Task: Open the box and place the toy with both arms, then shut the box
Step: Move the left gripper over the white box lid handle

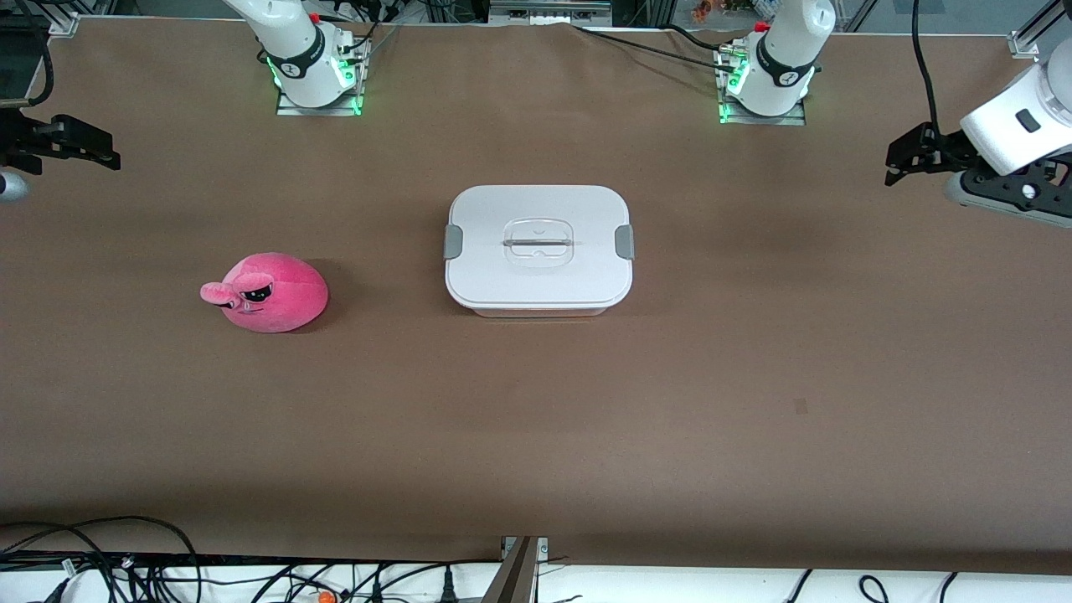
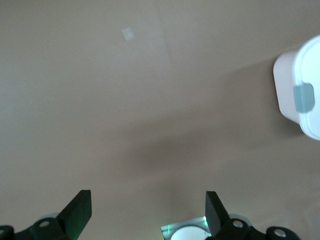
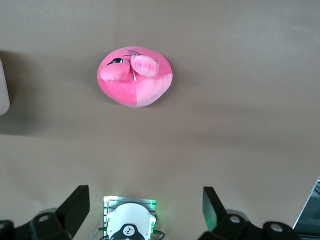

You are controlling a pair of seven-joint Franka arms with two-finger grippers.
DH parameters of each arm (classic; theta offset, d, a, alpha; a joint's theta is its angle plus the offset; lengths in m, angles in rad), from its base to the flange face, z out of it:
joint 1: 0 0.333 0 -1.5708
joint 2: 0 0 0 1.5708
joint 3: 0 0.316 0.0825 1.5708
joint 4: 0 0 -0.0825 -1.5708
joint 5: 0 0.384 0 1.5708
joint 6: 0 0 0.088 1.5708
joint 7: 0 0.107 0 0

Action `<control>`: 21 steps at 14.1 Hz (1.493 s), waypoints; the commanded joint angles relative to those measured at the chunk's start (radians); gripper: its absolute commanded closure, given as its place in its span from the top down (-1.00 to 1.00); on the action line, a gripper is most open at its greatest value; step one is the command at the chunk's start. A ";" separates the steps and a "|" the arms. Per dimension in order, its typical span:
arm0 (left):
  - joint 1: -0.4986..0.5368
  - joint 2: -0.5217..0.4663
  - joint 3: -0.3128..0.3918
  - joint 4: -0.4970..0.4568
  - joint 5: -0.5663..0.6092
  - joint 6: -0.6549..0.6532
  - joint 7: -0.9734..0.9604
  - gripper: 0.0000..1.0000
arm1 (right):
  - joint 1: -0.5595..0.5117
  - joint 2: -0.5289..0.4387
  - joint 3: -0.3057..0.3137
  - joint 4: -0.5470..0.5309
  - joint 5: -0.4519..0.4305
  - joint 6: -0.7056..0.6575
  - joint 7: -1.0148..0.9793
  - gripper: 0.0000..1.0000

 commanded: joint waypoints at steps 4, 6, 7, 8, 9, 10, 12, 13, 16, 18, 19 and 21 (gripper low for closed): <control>-0.018 0.047 -0.174 0.029 -0.107 -0.103 0.008 1.00 | -0.005 0.013 -0.001 0.025 0.008 -0.008 0.001 1.00; -0.020 0.084 -0.240 0.037 -0.147 -0.085 0.048 1.00 | -0.005 0.015 -0.001 0.025 0.011 -0.008 0.009 1.00; -0.028 0.124 -0.279 0.066 -0.153 -0.047 0.070 1.00 | -0.003 0.031 0.001 0.025 0.005 -0.011 0.007 1.00; -0.035 0.165 -0.316 0.089 -0.153 -0.007 0.096 1.00 | 0.000 0.039 0.001 0.026 0.003 -0.011 0.009 1.00; -0.049 0.210 -0.350 0.115 -0.155 0.018 0.094 1.00 | 0.000 0.038 -0.001 0.026 0.005 -0.011 0.010 1.00; -0.063 0.262 -0.372 0.147 -0.166 0.021 0.088 1.00 | -0.003 0.039 -0.001 0.026 0.008 -0.009 0.013 1.00; -0.104 0.368 -0.379 0.187 -0.176 0.036 0.123 1.00 | -0.005 0.039 -0.001 0.026 0.008 -0.009 0.003 1.00; -0.124 0.409 -0.380 0.189 -0.189 0.073 0.175 1.00 | -0.005 0.039 -0.001 0.026 0.008 -0.009 0.000 1.00; -0.210 0.457 -0.376 0.170 -0.176 0.223 0.235 1.00 | -0.005 0.073 -0.001 0.020 0.012 -0.020 -0.002 1.00; -0.273 0.476 -0.376 0.163 -0.100 0.297 0.235 1.00 | -0.009 0.078 -0.002 0.014 0.012 -0.024 -0.003 1.00; -0.308 0.479 -0.376 0.152 -0.066 0.343 0.235 1.00 | -0.009 0.084 -0.002 0.014 0.008 -0.031 -0.003 1.00; -0.339 0.511 -0.378 0.138 -0.022 0.413 0.239 1.00 | -0.011 0.114 -0.004 0.013 0.002 -0.025 -0.002 1.00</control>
